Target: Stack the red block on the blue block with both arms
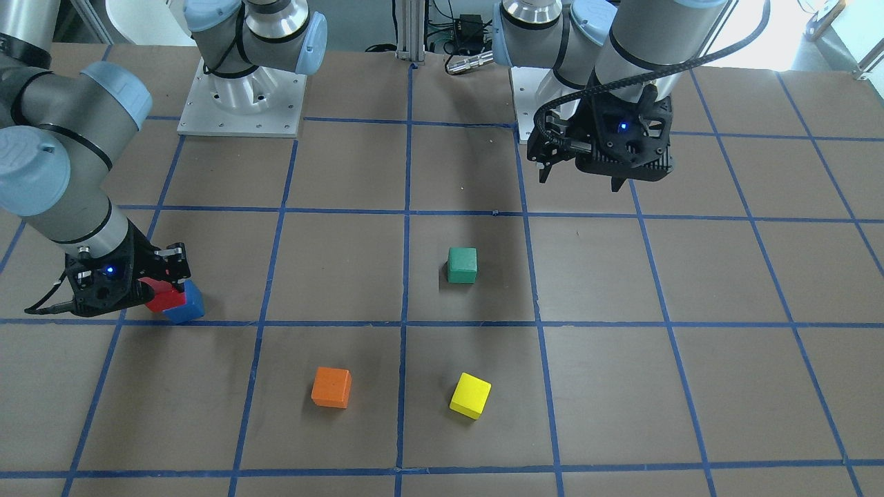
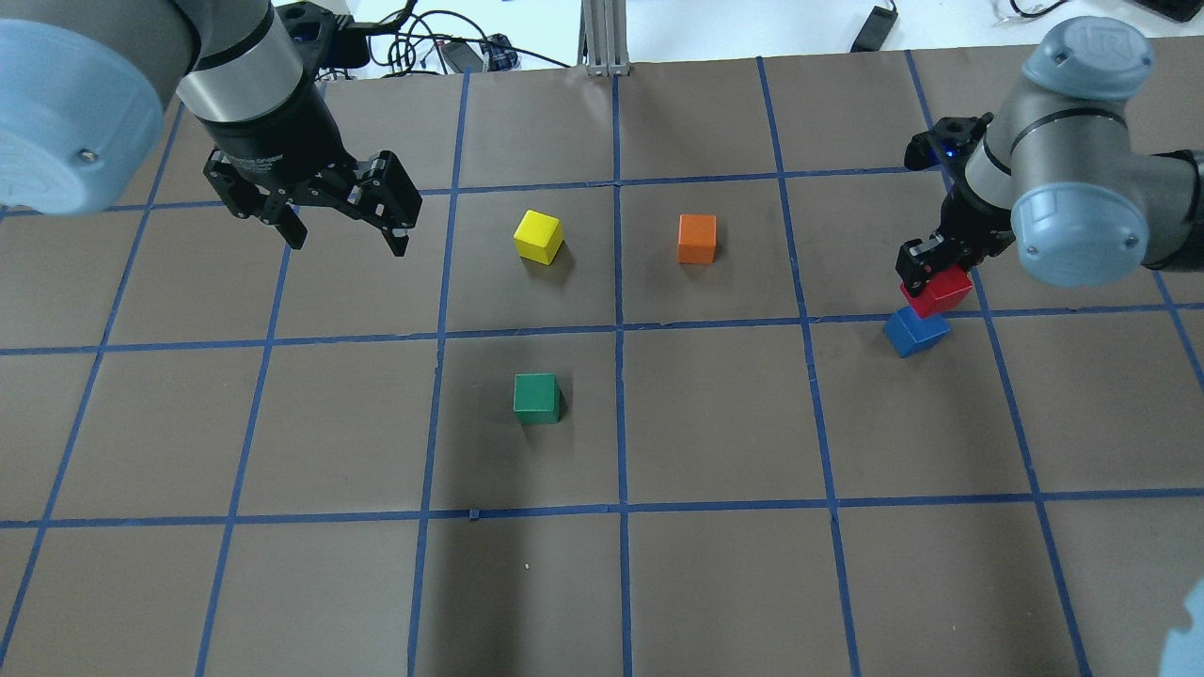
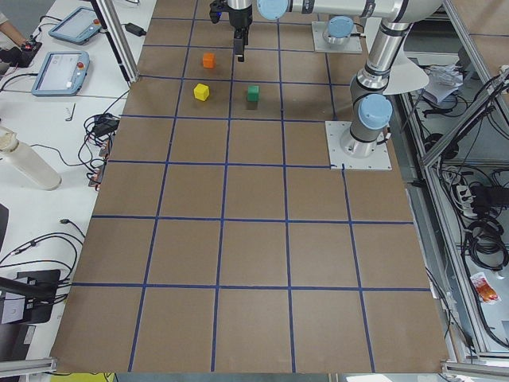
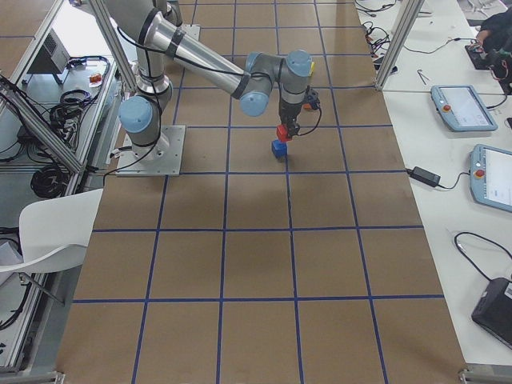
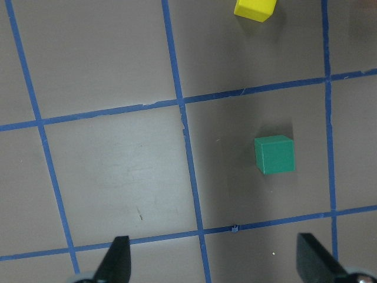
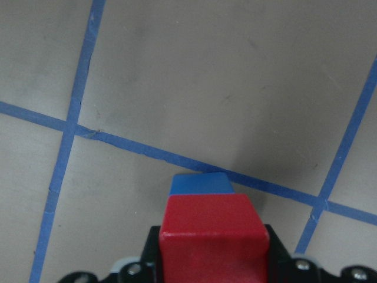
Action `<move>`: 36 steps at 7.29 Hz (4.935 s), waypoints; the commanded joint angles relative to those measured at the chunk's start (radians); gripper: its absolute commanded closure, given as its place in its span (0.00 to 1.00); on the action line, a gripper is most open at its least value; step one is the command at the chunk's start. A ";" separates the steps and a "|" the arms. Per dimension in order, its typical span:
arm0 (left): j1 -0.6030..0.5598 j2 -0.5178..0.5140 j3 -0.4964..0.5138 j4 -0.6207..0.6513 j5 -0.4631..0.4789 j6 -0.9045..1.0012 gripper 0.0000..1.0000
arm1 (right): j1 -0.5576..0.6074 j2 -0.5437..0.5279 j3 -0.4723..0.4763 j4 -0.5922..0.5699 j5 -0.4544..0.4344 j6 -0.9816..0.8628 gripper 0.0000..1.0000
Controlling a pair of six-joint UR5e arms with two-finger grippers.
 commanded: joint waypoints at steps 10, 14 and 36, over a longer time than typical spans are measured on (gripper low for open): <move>0.000 0.001 0.000 0.000 0.000 0.001 0.00 | -0.013 0.003 0.049 -0.036 0.003 -0.007 1.00; 0.000 0.003 0.002 0.000 -0.002 0.001 0.00 | -0.013 0.008 0.050 -0.034 0.007 -0.006 0.67; 0.000 0.003 0.003 0.002 0.000 0.002 0.00 | 0.198 -0.225 -0.261 0.540 0.024 0.517 0.00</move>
